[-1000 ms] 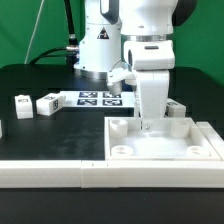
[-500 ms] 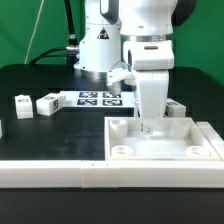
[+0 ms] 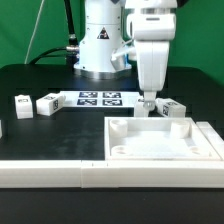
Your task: Assemble one leg
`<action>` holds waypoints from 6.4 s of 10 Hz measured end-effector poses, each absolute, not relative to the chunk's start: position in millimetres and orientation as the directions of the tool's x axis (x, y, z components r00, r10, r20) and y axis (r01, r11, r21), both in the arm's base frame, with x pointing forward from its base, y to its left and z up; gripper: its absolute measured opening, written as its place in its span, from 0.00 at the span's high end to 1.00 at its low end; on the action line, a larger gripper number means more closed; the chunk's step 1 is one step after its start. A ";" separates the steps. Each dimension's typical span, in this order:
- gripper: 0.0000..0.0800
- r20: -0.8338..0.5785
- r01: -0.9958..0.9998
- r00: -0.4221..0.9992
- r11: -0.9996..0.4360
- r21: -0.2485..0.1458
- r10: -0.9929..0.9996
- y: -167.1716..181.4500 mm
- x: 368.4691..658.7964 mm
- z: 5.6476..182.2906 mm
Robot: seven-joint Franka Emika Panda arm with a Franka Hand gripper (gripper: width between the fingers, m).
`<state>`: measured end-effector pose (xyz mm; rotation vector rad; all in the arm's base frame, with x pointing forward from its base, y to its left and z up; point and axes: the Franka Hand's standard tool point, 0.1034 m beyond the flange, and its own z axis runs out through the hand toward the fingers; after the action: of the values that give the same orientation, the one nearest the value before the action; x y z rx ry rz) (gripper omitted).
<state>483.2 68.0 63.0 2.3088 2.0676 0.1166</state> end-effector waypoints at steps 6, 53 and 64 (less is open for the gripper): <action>0.19 0.062 0.895 0.436 -0.440 0.068 0.898 68.5 477.2 64.4; 0.64 -0.415 0.431 0.796 -0.894 -0.124 0.442 114.8 464.1 92.6; 0.64 0.387 0.470 0.795 -0.878 0.092 0.467 75.6 559.3 113.7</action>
Offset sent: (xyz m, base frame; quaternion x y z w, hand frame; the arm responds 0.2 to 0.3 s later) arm 0.0000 0.0000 0.0000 0.0000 0.0000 0.0799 0.9968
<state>559.3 75.6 113.7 2.9852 0.7791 0.6390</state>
